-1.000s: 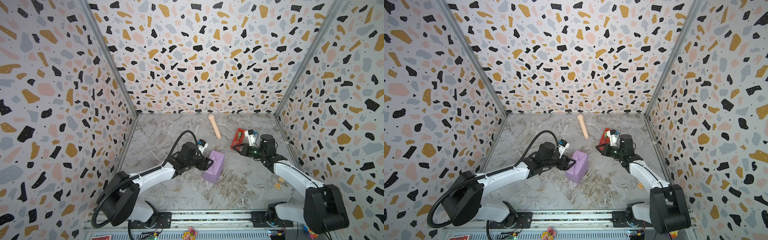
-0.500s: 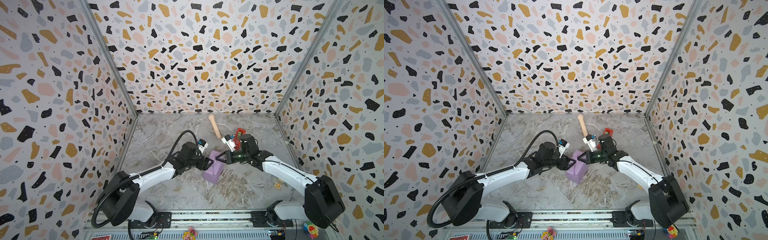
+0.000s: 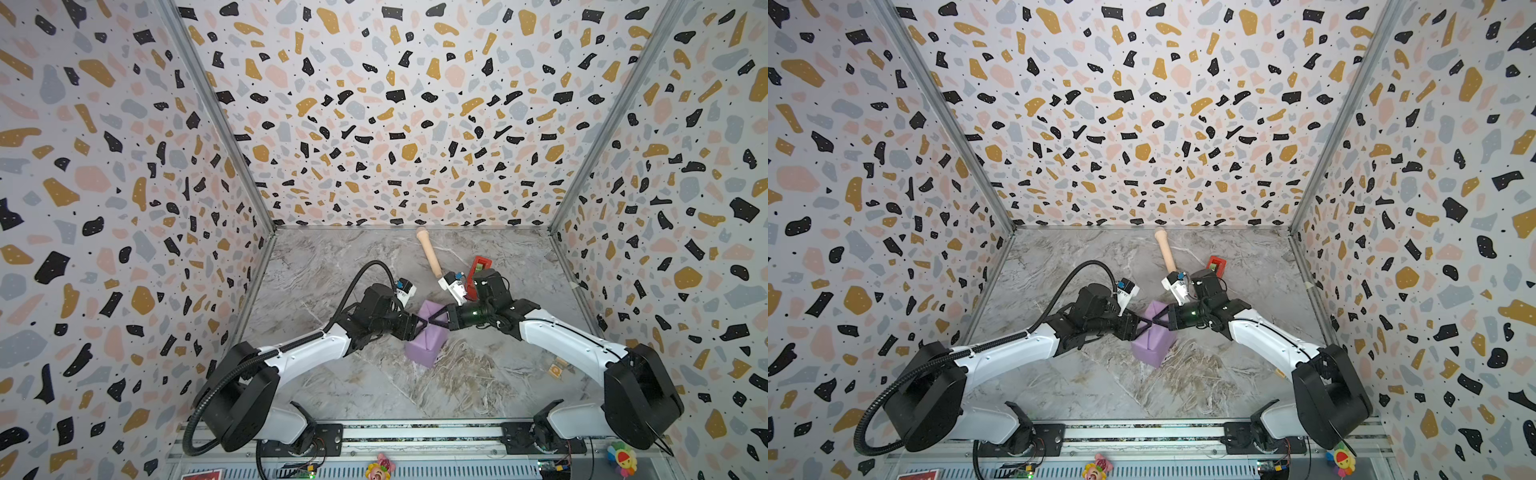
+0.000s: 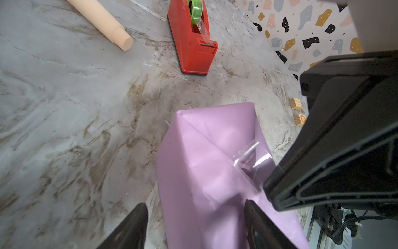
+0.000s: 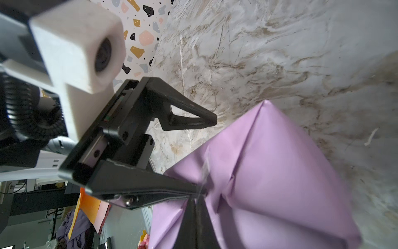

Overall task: Wrap the gift box in paper
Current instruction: 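Carry the tape strip to the box top and press it onto the fold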

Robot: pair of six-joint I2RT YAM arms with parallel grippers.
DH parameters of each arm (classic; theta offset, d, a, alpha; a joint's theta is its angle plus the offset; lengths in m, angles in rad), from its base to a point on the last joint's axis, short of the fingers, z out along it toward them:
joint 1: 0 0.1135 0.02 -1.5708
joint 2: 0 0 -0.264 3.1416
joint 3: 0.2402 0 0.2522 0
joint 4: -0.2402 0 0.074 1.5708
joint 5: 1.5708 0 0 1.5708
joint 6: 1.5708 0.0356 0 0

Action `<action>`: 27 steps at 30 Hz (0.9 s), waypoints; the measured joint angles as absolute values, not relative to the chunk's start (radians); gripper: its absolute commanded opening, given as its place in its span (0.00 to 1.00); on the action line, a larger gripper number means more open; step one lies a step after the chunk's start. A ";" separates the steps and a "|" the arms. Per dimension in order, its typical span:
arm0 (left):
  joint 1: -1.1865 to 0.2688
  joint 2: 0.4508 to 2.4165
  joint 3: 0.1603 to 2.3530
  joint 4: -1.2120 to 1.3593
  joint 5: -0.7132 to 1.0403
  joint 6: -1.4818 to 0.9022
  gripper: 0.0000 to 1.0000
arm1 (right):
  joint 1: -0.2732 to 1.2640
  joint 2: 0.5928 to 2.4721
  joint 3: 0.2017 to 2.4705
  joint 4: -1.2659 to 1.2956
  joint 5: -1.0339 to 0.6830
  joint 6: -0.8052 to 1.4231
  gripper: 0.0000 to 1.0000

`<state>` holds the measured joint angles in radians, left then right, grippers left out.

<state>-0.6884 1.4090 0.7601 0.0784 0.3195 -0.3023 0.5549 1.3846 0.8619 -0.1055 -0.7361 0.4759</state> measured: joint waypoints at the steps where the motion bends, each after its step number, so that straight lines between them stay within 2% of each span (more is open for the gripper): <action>1: -0.688 1.409 0.760 0.078 0.319 -0.302 0.70 | 0.555 1.389 0.871 -0.106 -0.733 0.471 0.00; 27: -0.688 1.409 0.760 0.078 0.320 -0.302 0.70 | 0.581 1.408 0.863 -0.105 -0.602 0.322 0.00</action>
<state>-0.6884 1.4090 0.7601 0.0776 0.3199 -0.3023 0.5812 1.4082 0.8627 -0.1055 -0.6022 0.3222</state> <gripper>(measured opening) 0.705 0.041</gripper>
